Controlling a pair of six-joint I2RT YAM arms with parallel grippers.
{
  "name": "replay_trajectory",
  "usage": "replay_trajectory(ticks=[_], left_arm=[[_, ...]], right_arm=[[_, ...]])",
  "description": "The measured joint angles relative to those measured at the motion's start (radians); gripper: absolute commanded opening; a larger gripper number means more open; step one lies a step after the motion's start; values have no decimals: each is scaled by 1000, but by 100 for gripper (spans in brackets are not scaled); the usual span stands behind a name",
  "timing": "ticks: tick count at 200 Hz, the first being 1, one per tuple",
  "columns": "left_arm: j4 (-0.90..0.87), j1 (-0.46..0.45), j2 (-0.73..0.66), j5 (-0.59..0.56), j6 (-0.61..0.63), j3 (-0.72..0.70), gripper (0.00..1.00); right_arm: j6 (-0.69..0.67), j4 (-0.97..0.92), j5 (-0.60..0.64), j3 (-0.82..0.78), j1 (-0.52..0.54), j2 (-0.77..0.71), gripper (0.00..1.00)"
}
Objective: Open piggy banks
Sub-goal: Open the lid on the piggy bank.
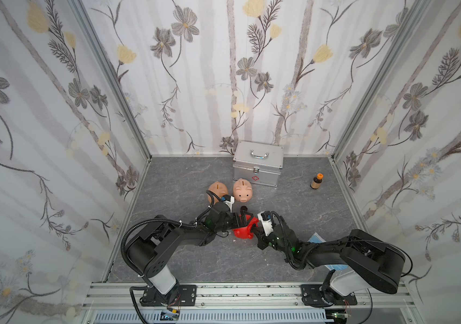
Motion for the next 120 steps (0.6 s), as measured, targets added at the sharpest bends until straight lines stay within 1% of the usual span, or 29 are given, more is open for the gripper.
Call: replay_trajectory(ticks=[35,54,87,120], left_arm=[[-21,20,2,39,21,14,100],[-50,38,-2,65,40,26,100],[-157,67,-25,126,78,57,100],[-248,74,-33,155,122,89,100]], right_arm=[[-122,-16,48,14,23,-1,0],[-190,-25,55,27,28,4,0],[-293,-20,40,32,34,11,0],[-404,-8,56,28,60,15,0]])
